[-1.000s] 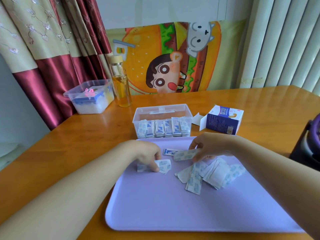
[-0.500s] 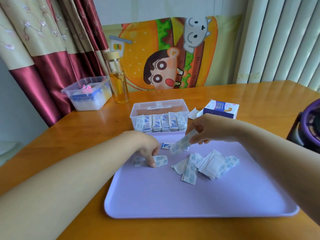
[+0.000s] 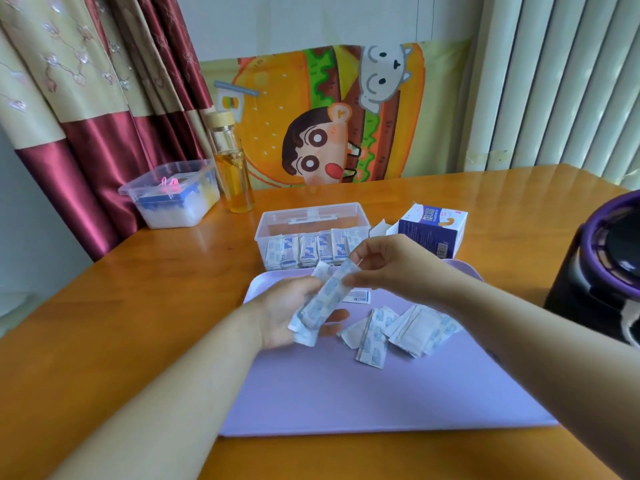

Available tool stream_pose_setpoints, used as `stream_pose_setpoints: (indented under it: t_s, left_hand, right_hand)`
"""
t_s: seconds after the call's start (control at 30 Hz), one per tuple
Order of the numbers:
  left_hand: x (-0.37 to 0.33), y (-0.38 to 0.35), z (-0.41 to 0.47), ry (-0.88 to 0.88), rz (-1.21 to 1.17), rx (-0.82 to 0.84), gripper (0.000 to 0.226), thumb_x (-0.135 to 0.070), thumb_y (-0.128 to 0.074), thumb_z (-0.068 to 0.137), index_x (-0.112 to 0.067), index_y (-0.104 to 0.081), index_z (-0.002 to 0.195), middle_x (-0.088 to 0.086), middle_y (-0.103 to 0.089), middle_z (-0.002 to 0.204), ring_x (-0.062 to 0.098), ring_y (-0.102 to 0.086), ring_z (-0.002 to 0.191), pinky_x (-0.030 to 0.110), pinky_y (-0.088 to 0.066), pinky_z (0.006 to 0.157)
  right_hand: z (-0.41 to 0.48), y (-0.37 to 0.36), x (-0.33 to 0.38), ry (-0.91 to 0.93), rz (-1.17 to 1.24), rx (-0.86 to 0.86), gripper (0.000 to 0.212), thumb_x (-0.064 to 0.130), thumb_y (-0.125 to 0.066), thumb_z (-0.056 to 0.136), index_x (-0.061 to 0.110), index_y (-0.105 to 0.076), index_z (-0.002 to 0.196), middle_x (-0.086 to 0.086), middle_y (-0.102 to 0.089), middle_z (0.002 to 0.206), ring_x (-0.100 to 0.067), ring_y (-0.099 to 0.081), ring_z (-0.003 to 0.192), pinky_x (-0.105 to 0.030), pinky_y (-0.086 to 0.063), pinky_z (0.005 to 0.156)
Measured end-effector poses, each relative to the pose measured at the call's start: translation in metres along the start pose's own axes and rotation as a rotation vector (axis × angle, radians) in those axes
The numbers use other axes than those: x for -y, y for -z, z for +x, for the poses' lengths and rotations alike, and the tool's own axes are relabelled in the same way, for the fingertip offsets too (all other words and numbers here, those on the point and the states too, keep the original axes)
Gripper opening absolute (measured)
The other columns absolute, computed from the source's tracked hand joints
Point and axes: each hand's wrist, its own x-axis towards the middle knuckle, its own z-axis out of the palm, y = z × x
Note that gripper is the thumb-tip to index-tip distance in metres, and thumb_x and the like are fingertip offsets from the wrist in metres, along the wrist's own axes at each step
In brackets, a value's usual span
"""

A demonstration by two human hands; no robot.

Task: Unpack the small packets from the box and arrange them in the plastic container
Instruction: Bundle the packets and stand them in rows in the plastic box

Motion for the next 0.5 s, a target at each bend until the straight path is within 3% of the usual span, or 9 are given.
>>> stream_pose_setpoints:
  t_s: [0.13,0.23,0.3,0.37,0.43,0.5]
  left_hand:
    - [0.014,-0.021,0.001,0.072,-0.368,0.107,0.053,-0.054,-0.043,0.091,-0.011,-0.071,0.079,0.009,-0.061,0.075,0.016,-0.052,0.053,0.020,-0.047,0.045]
    - [0.017,-0.023,0.005,0.053,-0.431,0.077,0.039,-0.045,-0.047,0.093,-0.011,-0.064,0.086,0.003,-0.056,0.069,0.008,-0.042,0.042,0.013,-0.037,0.039]
    - [0.018,-0.018,0.008,0.031,-0.502,0.047,0.034,-0.040,-0.043,0.096,-0.010,-0.057,0.090,0.003,-0.057,0.065,0.008,-0.041,0.040,0.013,-0.036,0.039]
    - [0.018,-0.011,0.008,0.007,-0.570,0.030,0.035,-0.043,-0.036,0.098,-0.013,-0.053,0.097,0.005,-0.059,0.064,0.009,-0.043,0.040,0.013,-0.036,0.041]
    - [0.019,-0.008,0.006,-0.004,-0.590,0.012,0.034,-0.044,-0.035,0.098,-0.014,-0.051,0.103,0.006,-0.060,0.065,0.010,-0.043,0.040,0.013,-0.037,0.042]
    - [0.020,-0.009,0.006,-0.012,-0.590,0.004,0.031,-0.042,-0.037,0.098,-0.015,-0.050,0.104,0.006,-0.060,0.067,0.009,-0.043,0.041,0.012,-0.037,0.043]
  right_hand:
    - [0.000,-0.012,-0.007,0.015,-0.057,-0.089,0.026,0.023,-0.079,0.074,0.018,-0.063,0.094,0.008,-0.060,0.070,-0.006,-0.051,0.055,-0.017,-0.039,0.056]
    - [-0.003,0.002,-0.012,0.085,-0.210,-0.090,0.033,0.029,-0.074,0.079,0.028,-0.060,0.108,0.011,-0.063,0.089,-0.001,-0.054,0.064,-0.016,-0.044,0.065]
    - [-0.011,0.021,-0.015,0.115,-0.446,0.063,0.035,0.021,-0.068,0.085,0.032,-0.058,0.117,0.011,-0.060,0.106,-0.003,-0.057,0.080,-0.017,-0.045,0.075]
    - [-0.021,0.034,-0.023,0.054,-0.692,0.326,0.051,0.013,-0.062,0.087,0.038,-0.049,0.129,0.012,-0.053,0.123,-0.006,-0.054,0.107,-0.017,-0.042,0.089]
    - [-0.031,0.039,-0.036,-0.062,-0.876,0.544,0.070,0.011,-0.059,0.086,0.042,-0.031,0.141,0.011,-0.036,0.145,-0.010,-0.035,0.132,-0.025,-0.032,0.107]
    - [-0.037,0.040,-0.045,-0.124,-0.954,0.658,0.080,0.011,-0.061,0.084,0.040,-0.019,0.146,0.009,-0.020,0.155,-0.014,-0.021,0.141,-0.032,-0.024,0.114]
